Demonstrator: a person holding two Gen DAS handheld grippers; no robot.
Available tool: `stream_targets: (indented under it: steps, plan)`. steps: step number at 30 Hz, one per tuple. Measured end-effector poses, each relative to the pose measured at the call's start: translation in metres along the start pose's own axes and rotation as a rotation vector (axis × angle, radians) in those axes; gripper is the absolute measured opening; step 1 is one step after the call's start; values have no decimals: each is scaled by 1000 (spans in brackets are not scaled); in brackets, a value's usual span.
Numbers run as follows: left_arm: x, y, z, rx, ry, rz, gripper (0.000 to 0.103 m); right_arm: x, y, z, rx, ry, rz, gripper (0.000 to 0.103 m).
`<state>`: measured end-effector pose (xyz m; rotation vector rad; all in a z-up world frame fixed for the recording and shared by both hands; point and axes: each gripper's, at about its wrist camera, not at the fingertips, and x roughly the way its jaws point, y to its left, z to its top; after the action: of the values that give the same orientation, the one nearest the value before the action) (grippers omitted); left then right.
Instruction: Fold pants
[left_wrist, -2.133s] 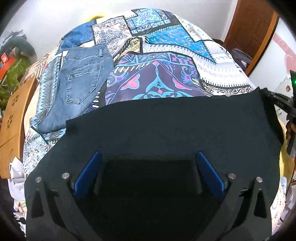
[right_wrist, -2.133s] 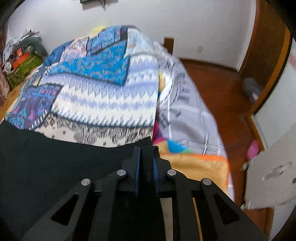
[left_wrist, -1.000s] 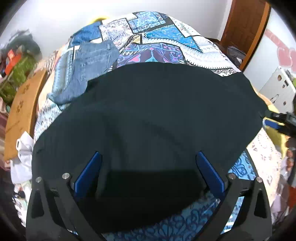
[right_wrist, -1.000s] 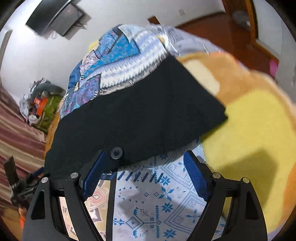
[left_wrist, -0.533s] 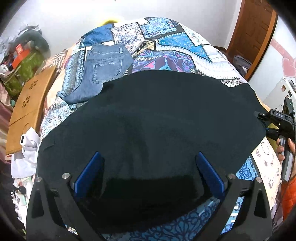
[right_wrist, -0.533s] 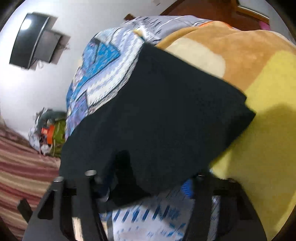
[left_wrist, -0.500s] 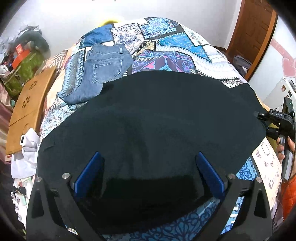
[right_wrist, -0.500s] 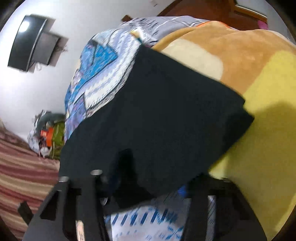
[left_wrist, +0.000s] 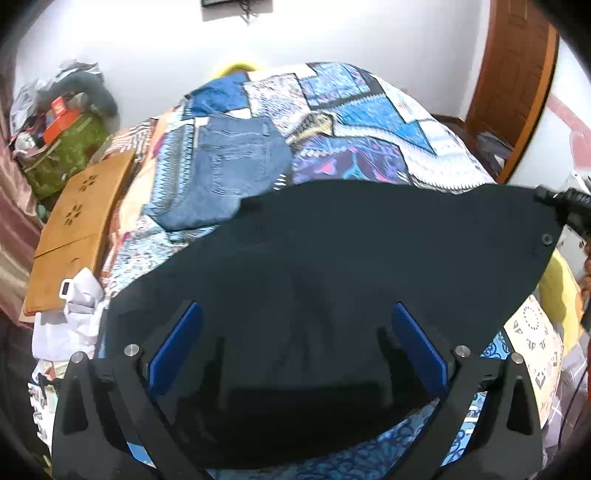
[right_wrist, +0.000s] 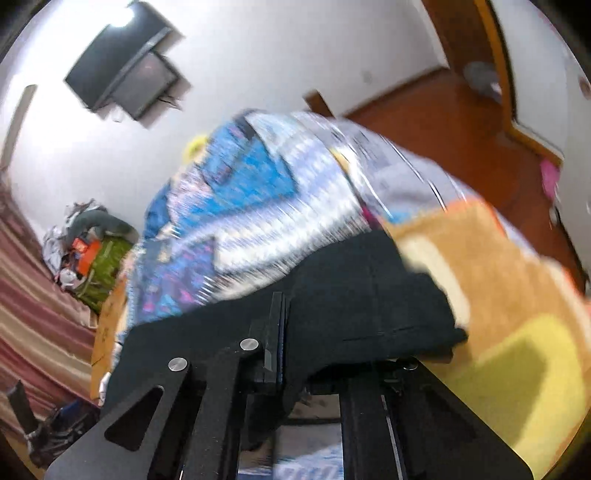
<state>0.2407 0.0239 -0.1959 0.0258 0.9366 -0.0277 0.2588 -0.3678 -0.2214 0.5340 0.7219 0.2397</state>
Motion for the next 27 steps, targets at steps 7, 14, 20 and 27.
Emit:
stream_targets:
  steps: [7,14,20,27]
  plan:
    - [-21,29,-4,-47,-51,19,103,-15,92,22,-168,-72,112,7]
    - [-41,64,-15,-103,-86,25,103,6,178,3,-310,-36,219,7]
    - [-47,90,-32,-147,-75,48,103,54,221,-46,-386,108,267,7]
    - [-48,114,-48,-193,-51,71,103,110,239,-133,-544,366,234,10]
